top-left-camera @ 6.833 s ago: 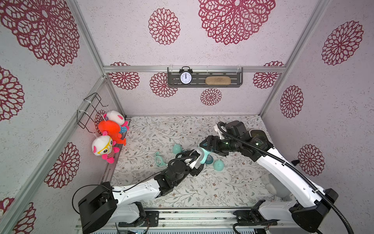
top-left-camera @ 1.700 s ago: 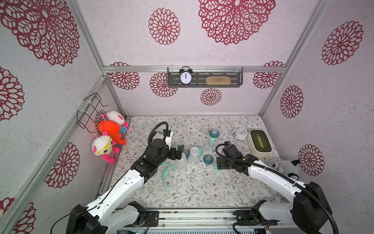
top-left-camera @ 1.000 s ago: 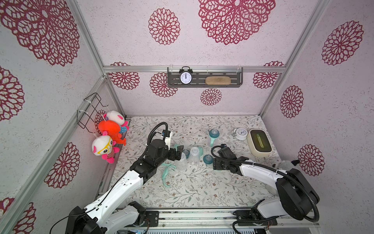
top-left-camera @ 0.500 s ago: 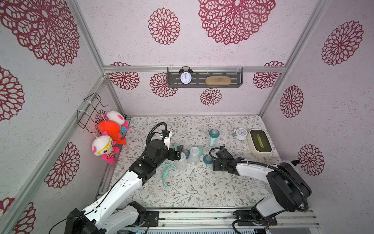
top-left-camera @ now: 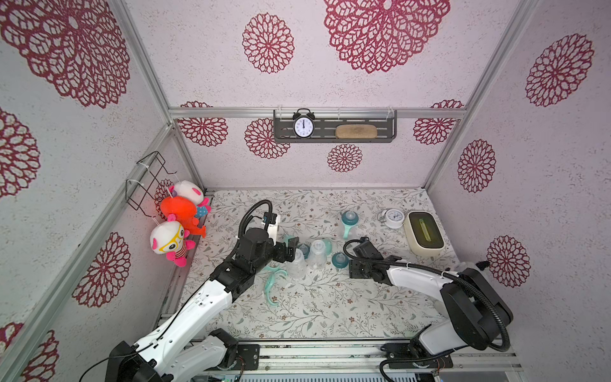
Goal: Assemble the baby bottles
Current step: Pick up the lid from the center of the board.
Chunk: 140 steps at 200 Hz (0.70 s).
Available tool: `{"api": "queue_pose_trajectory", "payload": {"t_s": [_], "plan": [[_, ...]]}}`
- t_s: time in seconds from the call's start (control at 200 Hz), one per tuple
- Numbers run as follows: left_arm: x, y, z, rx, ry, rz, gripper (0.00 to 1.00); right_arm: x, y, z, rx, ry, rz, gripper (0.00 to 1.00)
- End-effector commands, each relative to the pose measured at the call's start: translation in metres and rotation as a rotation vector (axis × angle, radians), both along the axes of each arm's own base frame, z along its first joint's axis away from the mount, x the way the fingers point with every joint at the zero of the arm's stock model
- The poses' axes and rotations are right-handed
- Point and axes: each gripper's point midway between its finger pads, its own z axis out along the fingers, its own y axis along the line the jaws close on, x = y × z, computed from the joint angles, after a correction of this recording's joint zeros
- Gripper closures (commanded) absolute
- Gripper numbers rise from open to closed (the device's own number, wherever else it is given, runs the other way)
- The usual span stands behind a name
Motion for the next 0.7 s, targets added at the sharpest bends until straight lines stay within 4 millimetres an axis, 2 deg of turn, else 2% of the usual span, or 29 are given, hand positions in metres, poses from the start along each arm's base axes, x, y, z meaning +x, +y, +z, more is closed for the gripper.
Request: {"api": "queue_pose_trajectory", "payload": {"t_s": [0.0, 0.415, 0.585, 0.696], "plan": [[0.001, 0.005, -0.002, -0.001, -0.001, 0.020, 0.02, 0.011, 0.002, 0.039, -0.012, -0.067, 0.017, 0.28], [0.001, 0.008, -0.003, 0.006, -0.001, 0.030, 0.02, 0.039, 0.000, 0.112, -0.044, -0.135, 0.067, 0.29], [0.001, 0.008, -0.002, 0.009, -0.003, 0.029, 0.02, 0.059, -0.007, 0.152, -0.052, -0.193, 0.060, 0.29], [0.001, 0.008, -0.002, 0.012, -0.005, 0.030, 0.02, 0.073, -0.012, 0.169, -0.055, -0.216, 0.056, 0.29]]}}
